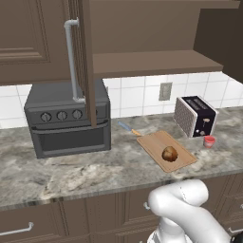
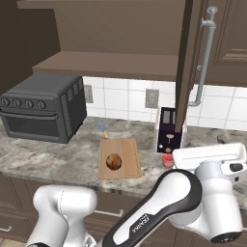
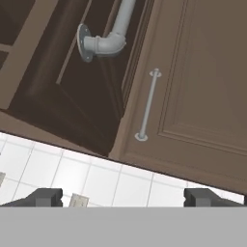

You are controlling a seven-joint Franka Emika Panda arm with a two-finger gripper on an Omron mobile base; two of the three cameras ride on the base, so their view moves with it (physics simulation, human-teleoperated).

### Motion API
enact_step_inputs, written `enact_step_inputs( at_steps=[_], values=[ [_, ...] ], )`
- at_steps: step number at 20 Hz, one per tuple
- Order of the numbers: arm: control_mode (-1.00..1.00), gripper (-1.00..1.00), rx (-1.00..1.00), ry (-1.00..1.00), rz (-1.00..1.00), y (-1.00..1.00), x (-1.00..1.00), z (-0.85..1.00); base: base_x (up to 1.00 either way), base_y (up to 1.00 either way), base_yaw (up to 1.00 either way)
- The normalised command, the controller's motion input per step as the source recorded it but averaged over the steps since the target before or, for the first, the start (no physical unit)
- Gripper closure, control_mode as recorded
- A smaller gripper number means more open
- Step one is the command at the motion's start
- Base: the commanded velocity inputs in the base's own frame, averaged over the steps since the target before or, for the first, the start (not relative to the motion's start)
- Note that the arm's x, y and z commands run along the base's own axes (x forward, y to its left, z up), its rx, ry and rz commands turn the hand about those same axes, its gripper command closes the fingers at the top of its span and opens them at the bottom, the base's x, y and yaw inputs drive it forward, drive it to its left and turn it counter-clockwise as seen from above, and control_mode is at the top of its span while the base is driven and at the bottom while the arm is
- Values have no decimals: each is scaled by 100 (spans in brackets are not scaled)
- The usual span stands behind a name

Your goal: Pick the bread, place it on the cutting board, pick the jam, place it on the counter, and close the cabinet.

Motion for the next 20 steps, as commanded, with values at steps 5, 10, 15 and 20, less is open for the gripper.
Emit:
enact_step_inputs(
  at_steps=[5, 10, 15, 20],
  values=[
    [-100, -100, 0, 0, 0, 0, -11, 21, 0, 0, 0],
    [-100, -100, 0, 0, 0, 1, -6, 20, 0, 0, 0],
    [-100, -100, 0, 0, 0, 0, -13, 14, 0, 0, 0],
    [-100, -100, 0, 0, 1, 0, -20, 12, 0, 0, 0]
  ],
)
